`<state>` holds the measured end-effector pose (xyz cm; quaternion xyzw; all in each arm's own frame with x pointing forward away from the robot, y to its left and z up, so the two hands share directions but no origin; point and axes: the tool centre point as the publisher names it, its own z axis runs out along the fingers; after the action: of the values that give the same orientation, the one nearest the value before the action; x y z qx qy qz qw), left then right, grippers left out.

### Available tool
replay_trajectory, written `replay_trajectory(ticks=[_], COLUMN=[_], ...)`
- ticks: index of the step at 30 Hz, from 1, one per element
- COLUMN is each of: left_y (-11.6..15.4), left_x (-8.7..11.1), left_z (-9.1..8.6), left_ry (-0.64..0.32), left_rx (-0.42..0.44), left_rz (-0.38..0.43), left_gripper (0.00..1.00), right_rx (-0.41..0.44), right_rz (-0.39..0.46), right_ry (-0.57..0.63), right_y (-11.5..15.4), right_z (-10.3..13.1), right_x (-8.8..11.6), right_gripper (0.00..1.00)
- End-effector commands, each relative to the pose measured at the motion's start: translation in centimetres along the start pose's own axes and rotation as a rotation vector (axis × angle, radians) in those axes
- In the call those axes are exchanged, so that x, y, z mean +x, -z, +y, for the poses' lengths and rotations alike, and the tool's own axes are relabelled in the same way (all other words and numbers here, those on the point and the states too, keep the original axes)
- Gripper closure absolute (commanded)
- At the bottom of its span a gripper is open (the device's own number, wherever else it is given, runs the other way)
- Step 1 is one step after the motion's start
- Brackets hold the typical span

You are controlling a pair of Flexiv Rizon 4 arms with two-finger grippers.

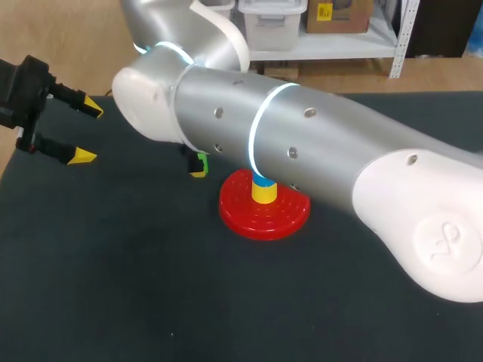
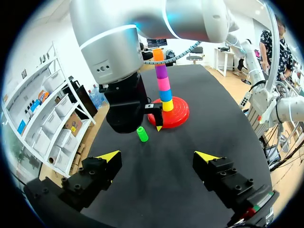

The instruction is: Pick up and stack the cylinders on the red base in this order: pink,purple,orange,green

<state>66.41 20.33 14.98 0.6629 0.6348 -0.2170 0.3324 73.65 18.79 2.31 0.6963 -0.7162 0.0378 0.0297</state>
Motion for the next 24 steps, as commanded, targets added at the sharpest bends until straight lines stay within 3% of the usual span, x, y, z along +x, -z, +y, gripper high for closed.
replay_trajectory(ticks=[1, 24], left_y=[-0.05, -0.05], left_x=[0.07, 0.07], left_z=[0.07, 0.07], left_ry=[-0.001, -0.001], left_rx=[0.001, 0.001], left_rz=[0.000, 0.000], left_gripper=[0.00, 0.00], right_rx=[-0.046, -0.041], right_rz=[0.014, 0.012], right_ry=[-0.001, -0.017], right_y=[-0.07, -0.28], right_z=[-0.87, -1.28], right_x=[-0.68, -0.61], right_gripper=[0.00, 0.00])
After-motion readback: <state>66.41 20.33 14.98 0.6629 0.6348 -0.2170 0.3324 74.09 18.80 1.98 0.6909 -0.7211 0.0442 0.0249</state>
